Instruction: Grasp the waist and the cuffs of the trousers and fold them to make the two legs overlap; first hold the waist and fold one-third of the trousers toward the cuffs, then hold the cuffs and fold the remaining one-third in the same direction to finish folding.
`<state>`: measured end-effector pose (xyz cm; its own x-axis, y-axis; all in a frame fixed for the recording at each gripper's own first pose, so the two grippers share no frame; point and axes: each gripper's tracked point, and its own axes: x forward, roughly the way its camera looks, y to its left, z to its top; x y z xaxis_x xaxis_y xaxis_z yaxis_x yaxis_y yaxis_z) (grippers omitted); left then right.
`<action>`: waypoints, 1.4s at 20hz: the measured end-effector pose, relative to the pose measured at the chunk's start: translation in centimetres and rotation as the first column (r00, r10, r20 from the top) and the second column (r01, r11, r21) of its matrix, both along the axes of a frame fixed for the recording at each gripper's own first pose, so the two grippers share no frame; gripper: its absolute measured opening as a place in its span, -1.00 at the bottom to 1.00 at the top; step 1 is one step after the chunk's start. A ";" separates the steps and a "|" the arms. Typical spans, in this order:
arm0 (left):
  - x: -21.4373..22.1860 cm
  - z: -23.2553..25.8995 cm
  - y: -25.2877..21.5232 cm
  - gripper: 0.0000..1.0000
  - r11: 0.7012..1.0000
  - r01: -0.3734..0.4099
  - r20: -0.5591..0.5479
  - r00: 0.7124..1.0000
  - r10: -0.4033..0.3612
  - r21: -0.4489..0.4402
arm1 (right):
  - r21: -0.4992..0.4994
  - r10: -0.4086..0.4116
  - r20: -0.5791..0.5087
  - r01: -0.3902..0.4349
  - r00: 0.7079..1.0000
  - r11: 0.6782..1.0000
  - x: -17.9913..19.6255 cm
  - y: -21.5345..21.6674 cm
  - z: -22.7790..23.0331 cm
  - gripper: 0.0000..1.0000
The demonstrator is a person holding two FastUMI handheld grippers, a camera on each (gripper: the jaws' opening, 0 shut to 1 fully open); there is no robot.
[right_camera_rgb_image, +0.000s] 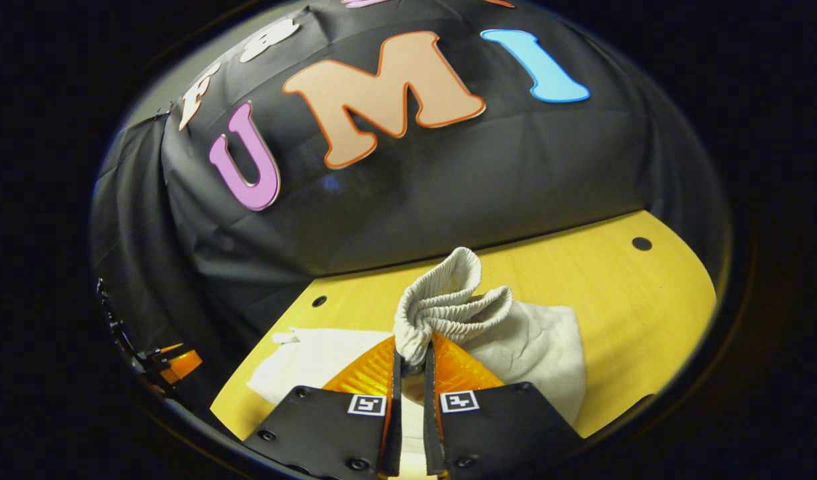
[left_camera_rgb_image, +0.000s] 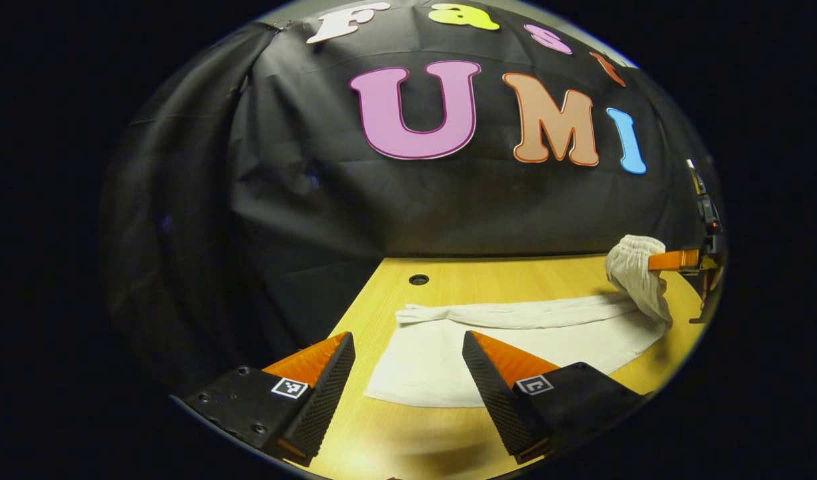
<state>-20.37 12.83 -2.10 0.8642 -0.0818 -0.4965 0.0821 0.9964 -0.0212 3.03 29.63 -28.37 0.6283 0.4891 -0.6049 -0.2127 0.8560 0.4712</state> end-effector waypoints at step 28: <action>0.3 -14.9 1.3 0.92 0.976 -0.023 -0.317 0.947 -0.048 -0.214 | -0.194 0.121 -0.047 -0.128 0.992 0.973 -8.0 -1.5 -2.0 0.92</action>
<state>-20.05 14.09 -16.98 0.6615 -0.2254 -0.7152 0.0484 0.9646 -0.2593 -4.99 28.14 -30.37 0.5468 0.4319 -0.7173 -0.3098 0.9002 0.3059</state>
